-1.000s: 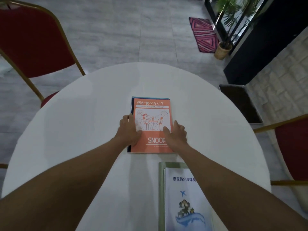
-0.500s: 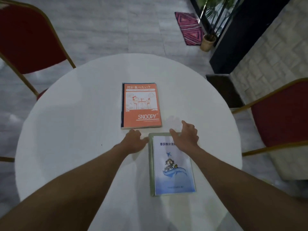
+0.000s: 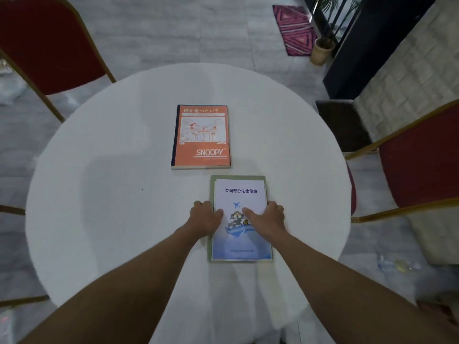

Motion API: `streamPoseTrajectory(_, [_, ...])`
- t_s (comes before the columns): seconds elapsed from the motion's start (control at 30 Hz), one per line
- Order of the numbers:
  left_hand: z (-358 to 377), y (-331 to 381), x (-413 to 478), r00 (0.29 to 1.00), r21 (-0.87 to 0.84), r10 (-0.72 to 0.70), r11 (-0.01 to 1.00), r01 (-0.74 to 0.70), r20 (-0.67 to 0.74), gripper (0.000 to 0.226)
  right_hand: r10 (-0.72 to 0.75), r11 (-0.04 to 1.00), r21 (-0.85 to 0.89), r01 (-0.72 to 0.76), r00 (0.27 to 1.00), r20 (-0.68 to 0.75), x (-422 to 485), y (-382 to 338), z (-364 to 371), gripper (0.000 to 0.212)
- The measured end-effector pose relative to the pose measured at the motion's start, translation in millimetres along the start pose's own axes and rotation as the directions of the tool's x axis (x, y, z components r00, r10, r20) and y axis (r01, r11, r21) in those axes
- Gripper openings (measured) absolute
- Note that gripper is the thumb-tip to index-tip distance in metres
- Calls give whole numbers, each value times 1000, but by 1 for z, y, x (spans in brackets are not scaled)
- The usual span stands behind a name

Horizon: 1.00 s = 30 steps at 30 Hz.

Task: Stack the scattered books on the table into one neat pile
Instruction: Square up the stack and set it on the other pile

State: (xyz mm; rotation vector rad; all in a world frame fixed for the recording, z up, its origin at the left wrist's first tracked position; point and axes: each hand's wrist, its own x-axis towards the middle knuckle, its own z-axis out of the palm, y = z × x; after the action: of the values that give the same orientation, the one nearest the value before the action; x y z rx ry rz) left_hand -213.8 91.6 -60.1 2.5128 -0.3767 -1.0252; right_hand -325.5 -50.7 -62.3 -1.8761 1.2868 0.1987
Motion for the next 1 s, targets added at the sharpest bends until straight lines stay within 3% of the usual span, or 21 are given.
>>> streamPoseTrajectory(0.17, [4,5,-6,995,-252,-90,964,79,-33,56,8,989,150,-12,999,31,6,2,-6,82])
streamPoseTrajectory(0.3, [2,7,-17,995,-326,-80,944,56,-62,52,-83,963,258,76,996,15,0,6,-5,73])
streamPoseTrajectory(0.47, [-16,16,-22,981,-272,35,958,-87,-189,46,-191,933,319,169,981,38,-2,-8,-7,50])
streamPoseTrajectory(0.67, [-56,30,-3,957,-253,36,961,-113,-289,43,-299,894,352,277,954,8,3,-47,-10,47])
streamPoseTrajectory(1.0, [-131,47,73,950,-254,58,957,-140,-307,48,-336,885,337,322,942,-15,67,-148,-10,35])
